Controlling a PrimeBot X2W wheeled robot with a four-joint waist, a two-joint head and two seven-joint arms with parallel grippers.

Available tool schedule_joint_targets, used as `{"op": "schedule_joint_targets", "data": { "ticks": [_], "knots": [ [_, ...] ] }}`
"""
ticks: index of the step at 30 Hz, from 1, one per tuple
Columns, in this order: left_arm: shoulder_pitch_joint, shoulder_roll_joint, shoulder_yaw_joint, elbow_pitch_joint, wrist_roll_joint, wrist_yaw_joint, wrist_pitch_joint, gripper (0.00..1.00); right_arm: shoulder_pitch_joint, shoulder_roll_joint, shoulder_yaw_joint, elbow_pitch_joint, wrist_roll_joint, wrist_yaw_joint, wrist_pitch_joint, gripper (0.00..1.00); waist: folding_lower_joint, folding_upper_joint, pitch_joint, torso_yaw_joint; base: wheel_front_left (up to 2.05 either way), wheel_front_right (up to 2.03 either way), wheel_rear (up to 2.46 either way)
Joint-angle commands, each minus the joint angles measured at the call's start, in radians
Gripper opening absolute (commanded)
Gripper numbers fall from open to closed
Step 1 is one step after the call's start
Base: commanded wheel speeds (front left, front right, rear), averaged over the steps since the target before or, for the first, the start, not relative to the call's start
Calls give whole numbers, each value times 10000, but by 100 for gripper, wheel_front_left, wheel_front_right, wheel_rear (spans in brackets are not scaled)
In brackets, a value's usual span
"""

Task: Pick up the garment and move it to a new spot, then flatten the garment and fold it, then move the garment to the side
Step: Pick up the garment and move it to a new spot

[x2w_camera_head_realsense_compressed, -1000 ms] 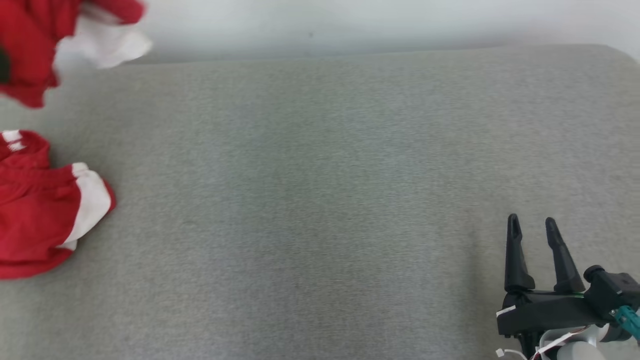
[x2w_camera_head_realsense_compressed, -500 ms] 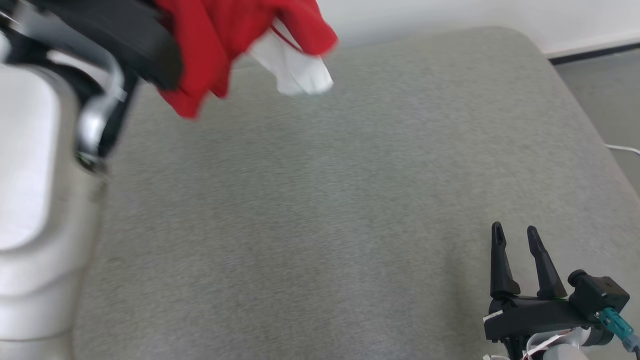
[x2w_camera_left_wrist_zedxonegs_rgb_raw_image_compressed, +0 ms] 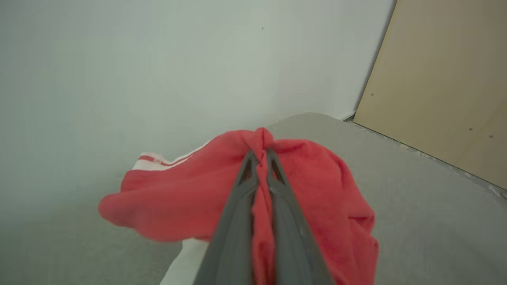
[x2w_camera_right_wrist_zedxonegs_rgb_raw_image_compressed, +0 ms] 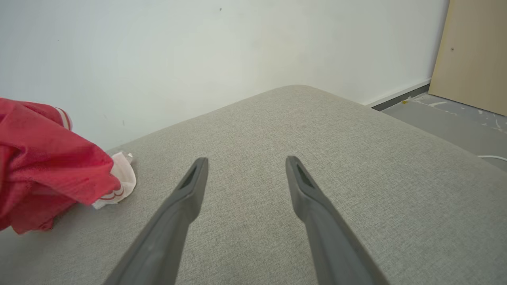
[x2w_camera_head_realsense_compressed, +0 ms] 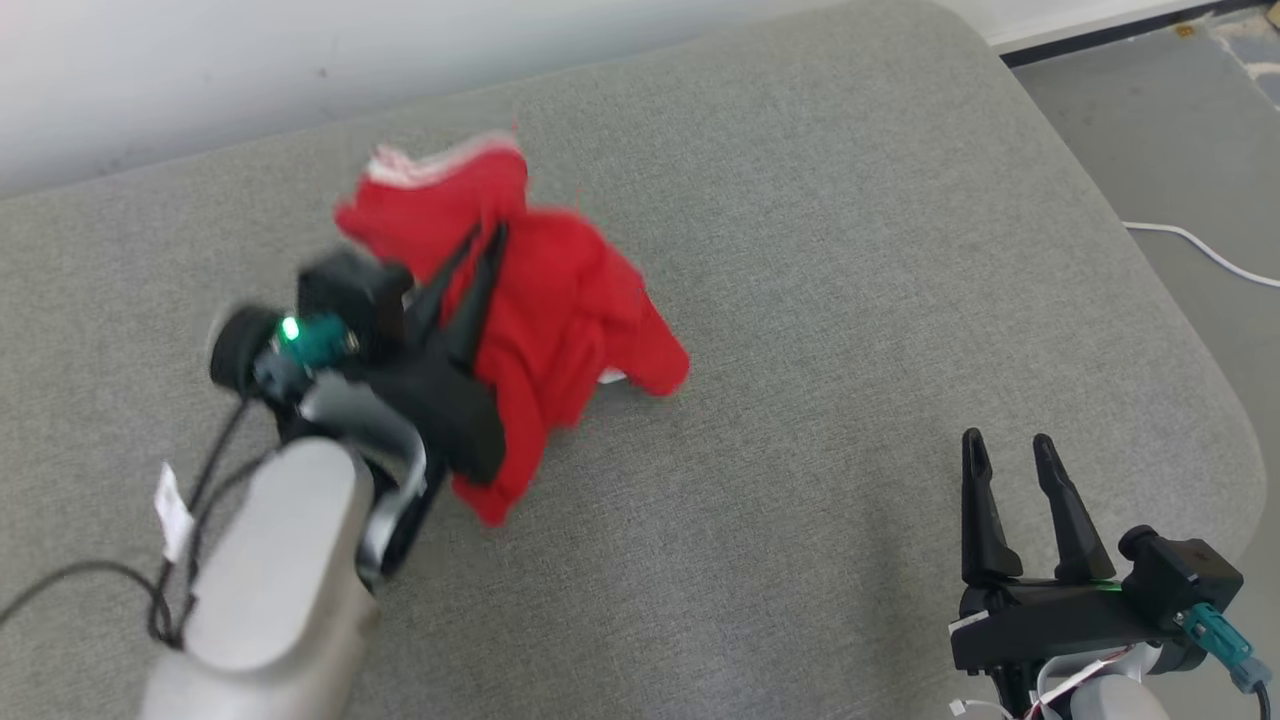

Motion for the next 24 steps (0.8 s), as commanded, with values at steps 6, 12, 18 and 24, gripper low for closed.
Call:
{"op": "schedule_joint_targets", "data": {
  "ticks": [6, 12, 18, 24],
  "knots": [
    [880, -473, -371, 1083, 40, 35, -921, 93, -26, 4, 138, 87, -139, -21, -7, 100, -1, 0, -171, 233, 0, 0, 0],
    [953, -607, -344, 1360, 121, 252, -1775, 100, 132, 4, 220, 160, -254, -21, -7, 100, -1, 0, -637, 592, 0, 0, 0],
    [1357, -367, 58, 960, 150, 530, -2199, 100, 416, 2, 186, 171, -502, -21, -7, 100, -1, 0, -1270, 1108, 0, 0, 0],
    [2251, 110, 647, 100, 203, 934, -2275, 100, 670, 2, 141, 0, -686, -21, -7, 100, -1, 0, -1688, 1675, 0, 0, 0]
  ]
}}
